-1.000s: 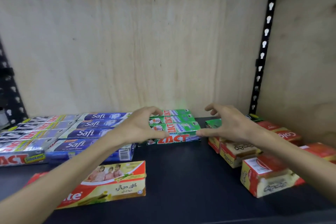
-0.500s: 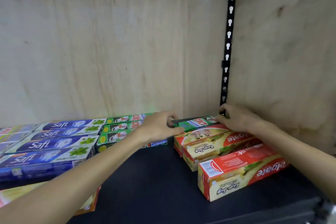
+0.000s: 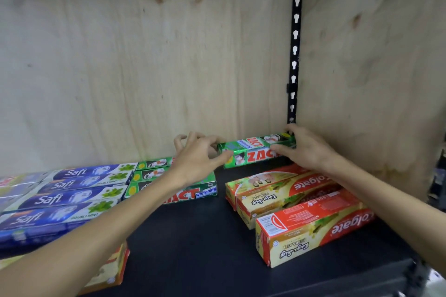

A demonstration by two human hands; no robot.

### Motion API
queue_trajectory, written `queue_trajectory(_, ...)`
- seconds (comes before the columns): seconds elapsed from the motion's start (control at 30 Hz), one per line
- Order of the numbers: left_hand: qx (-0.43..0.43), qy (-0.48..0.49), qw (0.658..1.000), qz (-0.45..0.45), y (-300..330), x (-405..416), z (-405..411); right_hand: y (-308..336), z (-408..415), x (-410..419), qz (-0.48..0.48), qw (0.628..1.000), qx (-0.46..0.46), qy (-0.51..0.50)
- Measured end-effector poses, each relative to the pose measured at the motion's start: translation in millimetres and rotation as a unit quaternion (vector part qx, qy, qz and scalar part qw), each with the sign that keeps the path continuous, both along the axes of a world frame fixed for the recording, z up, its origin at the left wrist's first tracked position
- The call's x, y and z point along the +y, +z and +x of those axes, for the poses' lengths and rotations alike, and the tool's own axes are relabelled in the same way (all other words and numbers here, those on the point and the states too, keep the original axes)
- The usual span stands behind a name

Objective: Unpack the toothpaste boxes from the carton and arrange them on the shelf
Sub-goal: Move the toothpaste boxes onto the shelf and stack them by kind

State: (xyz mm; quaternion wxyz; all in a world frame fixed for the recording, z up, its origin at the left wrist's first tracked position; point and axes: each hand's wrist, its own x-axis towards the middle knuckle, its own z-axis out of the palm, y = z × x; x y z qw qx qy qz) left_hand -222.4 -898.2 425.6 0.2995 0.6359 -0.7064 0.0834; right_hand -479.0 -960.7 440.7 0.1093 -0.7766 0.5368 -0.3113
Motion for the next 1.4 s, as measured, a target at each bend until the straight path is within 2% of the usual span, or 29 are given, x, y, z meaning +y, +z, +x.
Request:
queue_trajectory(0.1, 0.035, 0.012, 0.998, -0.049, 15.6, 25.6, 4.9, 7.7, 2.8, 24.0, -0.028, 0.999, -0.029, 0.007)
queue_trajectory(0.2, 0.035, 0.009, 0.998, -0.058, 21.0, 63.6, 20.4, 11.6, 9.8, 56.9, -0.049, 0.998, -0.029, 0.031)
queue_trajectory(0.33, 0.057, 0.018, 0.997, -0.044, 12.0, 121.7, 50.1, 14.8, 22.4, 109.1, -0.054, 0.996, -0.021, 0.062)
queue_trajectory(0.57, 0.138, 0.006, 0.987, -0.087, -11.0, 228.0, 46.7, 4.2, 25.2, 186.3, -0.092, 0.992, 0.002, 0.086)
queue_trajectory(0.73, 0.077, -0.004, 0.995, -0.056, -41.3, 258.1, 47.0, -15.7, 13.7, 217.1, -0.098, 0.988, 0.021, 0.114)
queue_trajectory(0.97, 0.014, -0.026, 0.996, 0.081, -45.8, 260.2, 63.6, -32.7, 28.2, 233.8, -0.116, 0.99, 0.001, 0.082)
queue_trajectory(1.27, 0.015, -0.041, 0.997, 0.063, -53.6, 272.5, 102.3, -61.1, 62.4, 242.3, -0.1, 0.991, 0.017, 0.089)
queue_trajectory(1.4, -0.032, -0.016, 0.998, 0.046, -59.8, 281.2, 129.7, -71.8, 91.1, 235.3, -0.106, 0.99, 0.017, 0.093)
